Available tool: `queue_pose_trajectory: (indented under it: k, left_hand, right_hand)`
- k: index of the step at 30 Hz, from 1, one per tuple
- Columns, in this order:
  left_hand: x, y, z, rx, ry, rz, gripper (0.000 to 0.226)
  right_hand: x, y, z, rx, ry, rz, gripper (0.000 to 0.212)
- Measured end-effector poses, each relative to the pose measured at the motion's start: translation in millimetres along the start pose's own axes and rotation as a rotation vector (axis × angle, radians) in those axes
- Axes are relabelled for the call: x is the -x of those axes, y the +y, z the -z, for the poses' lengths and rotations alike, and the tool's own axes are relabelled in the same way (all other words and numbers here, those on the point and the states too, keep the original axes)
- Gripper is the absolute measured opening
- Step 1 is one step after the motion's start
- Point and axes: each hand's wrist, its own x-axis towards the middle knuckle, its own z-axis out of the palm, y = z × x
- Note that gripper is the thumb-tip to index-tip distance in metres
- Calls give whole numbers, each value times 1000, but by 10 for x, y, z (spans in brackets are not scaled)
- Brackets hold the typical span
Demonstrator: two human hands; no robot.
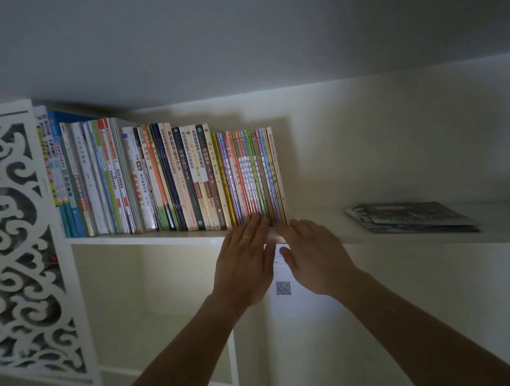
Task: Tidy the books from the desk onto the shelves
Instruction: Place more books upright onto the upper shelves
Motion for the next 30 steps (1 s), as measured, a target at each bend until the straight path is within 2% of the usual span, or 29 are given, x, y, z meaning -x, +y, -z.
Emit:
queue_pose_trajectory:
  k: [5,9,13,18,22,30]
  left_hand:
    - [-48,-10,151,-40,2,-29,57]
    - [-176,10,211,15,-19,13,54]
    - [-408,-65,134,-5,51,33,44]
    - [-768,-147,23,254,192,175,31]
    - [-854,-204,-123,394,308,247,38]
    - [-826,-229,-206,399,315,295,36]
  right_hand:
    - [-16,-22,113,-93,-11,-37,45]
    - [-206,71,172,-292,-47,-217,46]
    - [-470,193,279,-455,81,-314,56]
    - [-898,280,263,-682,210,-338,64]
    - [-1036,310,192,-739,239,-319,65]
    - [-1019,355,-76,-837,301,-332,38]
